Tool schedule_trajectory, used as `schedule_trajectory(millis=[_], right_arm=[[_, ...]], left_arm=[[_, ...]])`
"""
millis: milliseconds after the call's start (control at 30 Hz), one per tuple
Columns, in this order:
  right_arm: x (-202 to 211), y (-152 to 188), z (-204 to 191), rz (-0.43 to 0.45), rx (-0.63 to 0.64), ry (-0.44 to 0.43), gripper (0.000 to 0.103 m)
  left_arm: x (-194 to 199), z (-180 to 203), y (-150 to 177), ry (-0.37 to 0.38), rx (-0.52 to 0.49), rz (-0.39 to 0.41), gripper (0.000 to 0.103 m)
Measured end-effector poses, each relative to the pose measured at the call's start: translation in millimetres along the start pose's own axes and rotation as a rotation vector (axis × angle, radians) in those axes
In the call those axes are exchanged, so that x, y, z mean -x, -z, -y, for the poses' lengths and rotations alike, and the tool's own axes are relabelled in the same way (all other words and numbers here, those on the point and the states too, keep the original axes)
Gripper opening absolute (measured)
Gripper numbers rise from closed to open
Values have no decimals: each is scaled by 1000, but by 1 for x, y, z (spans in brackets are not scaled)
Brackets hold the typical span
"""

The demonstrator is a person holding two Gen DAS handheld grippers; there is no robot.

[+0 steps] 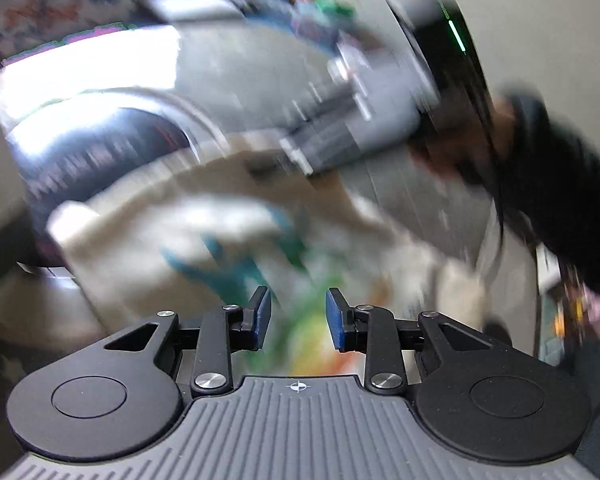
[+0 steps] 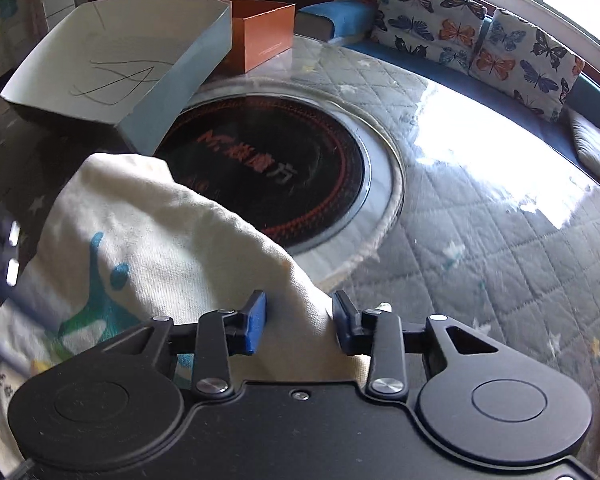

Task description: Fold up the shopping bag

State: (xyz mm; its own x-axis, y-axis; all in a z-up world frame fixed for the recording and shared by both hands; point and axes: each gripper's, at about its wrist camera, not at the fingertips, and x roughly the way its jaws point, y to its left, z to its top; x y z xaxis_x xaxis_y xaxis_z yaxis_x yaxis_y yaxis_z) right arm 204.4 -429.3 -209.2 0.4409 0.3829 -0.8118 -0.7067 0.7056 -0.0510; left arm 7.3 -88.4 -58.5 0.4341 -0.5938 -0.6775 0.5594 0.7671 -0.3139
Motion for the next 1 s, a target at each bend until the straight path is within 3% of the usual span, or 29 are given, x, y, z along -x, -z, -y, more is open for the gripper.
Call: schedule_trajectory(millis=[33, 100, 200, 400, 567, 733, 833, 1000], right_arm=[[1, 2, -1, 0, 10, 4, 38], [4, 6, -5, 5, 30, 17, 38], [8, 10, -11, 4, 51, 31, 38], [16, 16, -13, -5, 58, -18, 42], [25, 9, -9, 57, -11, -46, 42], [22, -5, -13, 108, -65, -84, 40], [7, -8, -19, 83, -68, -103, 35], [-14, -4, -28, 44, -65, -146, 35]], left_arm=[[2, -4, -4, -26, 17, 30, 31], [7, -13, -14, -115, 34, 95, 31], [4, -28, -21, -149, 68, 116, 31], [-20, -42, -22, -104, 107, 54, 29], [-47, -44, -18, -85, 123, -44, 25], [-45, -48, -11, -59, 145, -45, 24], [-40, -50, -10, -52, 154, -51, 24], [-32, -47, -18, -93, 150, 18, 25]])
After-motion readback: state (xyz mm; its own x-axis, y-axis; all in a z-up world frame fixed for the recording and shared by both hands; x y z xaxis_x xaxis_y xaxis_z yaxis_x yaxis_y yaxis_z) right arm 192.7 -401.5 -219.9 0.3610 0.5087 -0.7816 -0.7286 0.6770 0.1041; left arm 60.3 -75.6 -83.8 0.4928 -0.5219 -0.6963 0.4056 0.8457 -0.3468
